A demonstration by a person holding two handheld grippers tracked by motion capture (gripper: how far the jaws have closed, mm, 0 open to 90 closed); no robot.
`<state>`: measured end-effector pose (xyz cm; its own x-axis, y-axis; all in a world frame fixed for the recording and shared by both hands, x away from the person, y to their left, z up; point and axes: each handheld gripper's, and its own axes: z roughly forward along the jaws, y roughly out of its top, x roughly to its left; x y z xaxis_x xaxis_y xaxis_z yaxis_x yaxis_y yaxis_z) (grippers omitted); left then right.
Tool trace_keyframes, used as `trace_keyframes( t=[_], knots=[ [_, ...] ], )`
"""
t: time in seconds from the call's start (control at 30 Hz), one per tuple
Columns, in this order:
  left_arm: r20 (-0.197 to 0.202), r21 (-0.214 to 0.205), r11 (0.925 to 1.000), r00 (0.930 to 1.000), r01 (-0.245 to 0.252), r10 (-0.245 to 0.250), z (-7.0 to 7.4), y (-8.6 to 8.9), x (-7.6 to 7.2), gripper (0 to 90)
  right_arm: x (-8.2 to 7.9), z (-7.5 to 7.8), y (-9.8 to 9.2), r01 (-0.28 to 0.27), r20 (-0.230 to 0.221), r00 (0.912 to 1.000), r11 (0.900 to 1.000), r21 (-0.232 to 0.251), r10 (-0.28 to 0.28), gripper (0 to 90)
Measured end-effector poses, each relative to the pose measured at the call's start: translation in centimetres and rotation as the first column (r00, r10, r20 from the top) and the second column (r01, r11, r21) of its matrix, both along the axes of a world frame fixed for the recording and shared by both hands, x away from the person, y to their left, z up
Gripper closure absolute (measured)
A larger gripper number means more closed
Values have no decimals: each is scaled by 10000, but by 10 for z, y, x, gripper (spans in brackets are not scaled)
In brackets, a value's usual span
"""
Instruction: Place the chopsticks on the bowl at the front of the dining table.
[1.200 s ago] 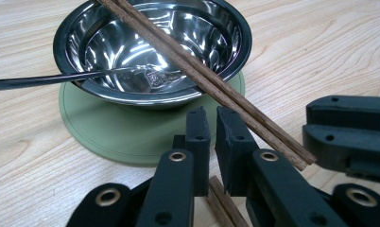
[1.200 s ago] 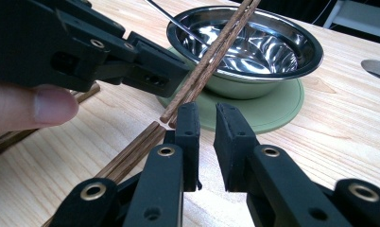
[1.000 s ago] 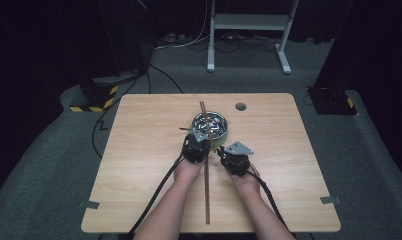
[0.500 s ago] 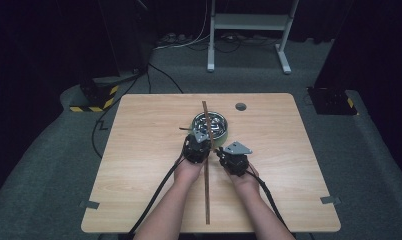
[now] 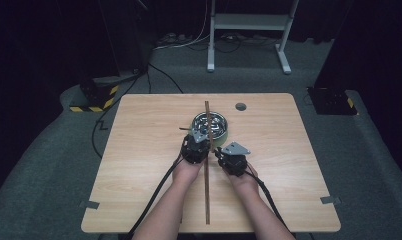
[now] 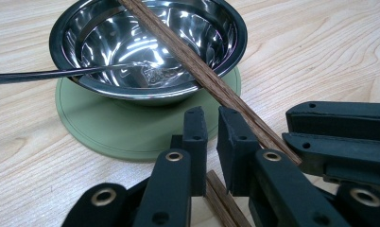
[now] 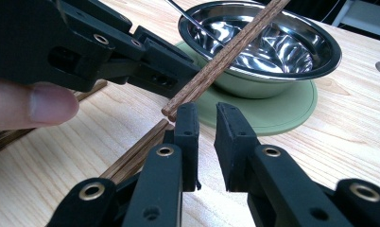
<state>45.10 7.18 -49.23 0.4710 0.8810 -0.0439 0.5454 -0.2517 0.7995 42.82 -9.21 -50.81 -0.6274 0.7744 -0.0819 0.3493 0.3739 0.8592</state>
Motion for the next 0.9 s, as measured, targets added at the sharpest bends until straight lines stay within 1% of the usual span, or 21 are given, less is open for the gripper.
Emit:
trace_keyframes(
  t=[0.13,0.23,0.37,0.9],
  knots=[
    [7,6,10000,10000,28,-28,0,1,0,812,0,0,0,-13,-30,10000,10000,36,13,790],
    [63,-81,10000,10000,41,-40,1,2,0,813,-1,-1,2,-48,-40,10000,10000,-9,48,790],
    [68,-66,9999,9999,93,-92,1,2,0,815,-1,0,2,-57,-45,10000,10000,78,57,790],
    [25,50,9998,9998,205,-205,2,3,-1,812,-1,0,2,-124,106,9999,9999,-65,125,789]
  ],
)
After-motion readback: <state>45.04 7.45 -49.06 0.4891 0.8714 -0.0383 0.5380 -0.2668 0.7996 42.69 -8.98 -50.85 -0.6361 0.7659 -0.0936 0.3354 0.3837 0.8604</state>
